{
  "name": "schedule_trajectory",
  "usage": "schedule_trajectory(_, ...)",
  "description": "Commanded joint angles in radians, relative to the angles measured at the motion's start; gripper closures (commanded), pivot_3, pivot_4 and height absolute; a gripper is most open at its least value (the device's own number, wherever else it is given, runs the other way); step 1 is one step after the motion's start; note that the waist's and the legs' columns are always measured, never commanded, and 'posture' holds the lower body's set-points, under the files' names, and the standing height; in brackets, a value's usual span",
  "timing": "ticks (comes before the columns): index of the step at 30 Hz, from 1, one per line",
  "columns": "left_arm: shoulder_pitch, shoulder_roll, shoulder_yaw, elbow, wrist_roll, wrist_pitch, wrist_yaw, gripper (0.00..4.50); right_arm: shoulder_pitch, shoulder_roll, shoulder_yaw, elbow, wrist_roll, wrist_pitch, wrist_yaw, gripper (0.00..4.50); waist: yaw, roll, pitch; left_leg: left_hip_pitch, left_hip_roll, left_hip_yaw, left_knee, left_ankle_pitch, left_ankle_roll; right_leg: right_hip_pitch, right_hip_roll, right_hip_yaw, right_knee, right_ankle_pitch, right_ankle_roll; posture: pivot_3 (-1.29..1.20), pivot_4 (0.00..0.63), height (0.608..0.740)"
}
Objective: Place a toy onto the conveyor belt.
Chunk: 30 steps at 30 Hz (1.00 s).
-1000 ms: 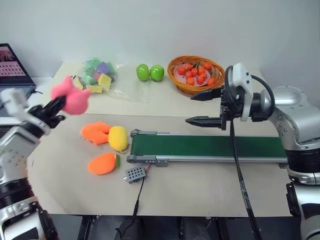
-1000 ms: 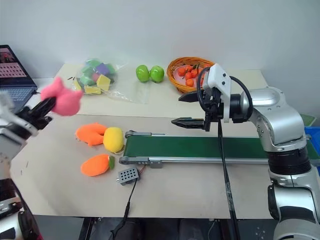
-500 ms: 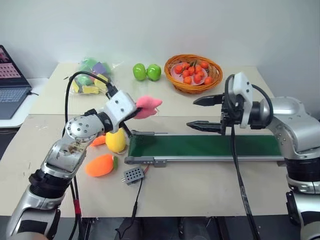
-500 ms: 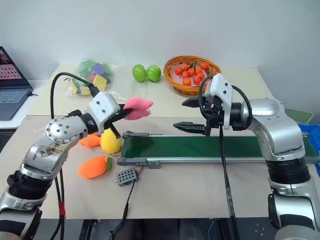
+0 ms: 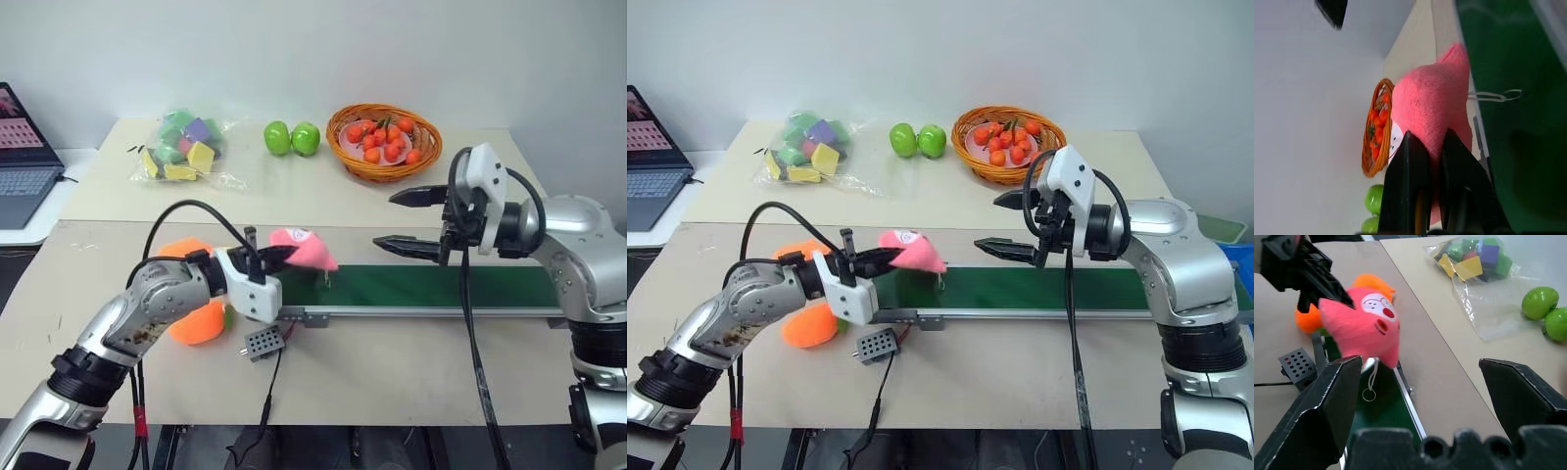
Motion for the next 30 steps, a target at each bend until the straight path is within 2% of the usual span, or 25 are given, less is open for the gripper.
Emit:
schedule_trajectory(1,-0.016,-0.006,0.009,0.098,0.030,-0.131,0.013,4.47,0.007,-0.016,-0.050,-0.049,0.027,0.005,-0.014,0.00,0.000,0.000,0.000,0.000,0.000,0.000,0.000,0.000,0.000,0.000,0.000,0.000,0.000,0.000,0.000,0.00,0.150,0.738)
schedule_trajectory(11,-0.034,-0.071,-0.021,0.288,0.075,-0.286,0.009,4.47,0.028,-0.037,-0.075,-0.082,0.041,0.027,-0.032,0.00,-0.002,0.000,0.000,0.000,0.000,0.000,0.001,0.000,0.000,0.000,0.000,0.000,0.001,0.000,0.000,0.00,0.150,0.738)
schedule_trajectory(19,-0.032,-0.063,-0.020,0.334,0.071,-0.323,-0.013,1.69,0.028,-0.054,-0.074,-0.080,0.053,0.024,-0.039,0.00,-0.004,0.000,0.000,0.001,0.000,0.000,0.002,0.000,0.000,0.001,0.000,0.000,0.002,0.000,0.000,0.00,0.150,0.738)
schedule_trajectory(23,-0.037,-0.025,0.001,0.334,-0.032,-0.268,-0.094,0.20,0.021,-0.055,-0.066,-0.068,0.049,0.016,-0.035,0.00,-0.003,0.000,0.000,0.001,0.000,0.000,0.002,0.000,0.000,0.001,0.000,0.000,0.002,0.000,0.000,0.00,0.150,0.738)
schedule_trajectory(24,-0.043,-0.006,0.019,0.339,-0.067,-0.248,-0.116,0.05,0.017,-0.055,-0.063,-0.063,0.046,0.013,-0.033,0.00,-0.004,0.000,0.000,0.001,0.000,0.000,0.002,0.000,0.001,0.001,0.000,0.000,0.002,0.000,0.000,0.00,0.150,0.738)
schedule_trajectory(27,-0.064,0.033,0.054,0.343,-0.179,-0.165,-0.196,0.05,0.006,-0.055,-0.057,-0.049,0.041,0.005,-0.023,0.00,-0.007,0.000,0.000,0.001,0.000,0.000,0.002,0.000,0.001,0.000,0.000,0.000,0.002,0.000,0.000,0.00,0.150,0.738)
schedule_trajectory(30,-0.083,0.019,0.112,0.306,-0.373,0.134,-0.289,0.05,-0.004,-0.058,-0.054,-0.034,0.037,0.000,-0.014,0.00,-0.006,0.001,0.000,0.000,0.000,0.000,0.003,0.000,0.001,0.000,0.000,0.000,0.003,0.000,0.000,0.00,0.150,0.738)
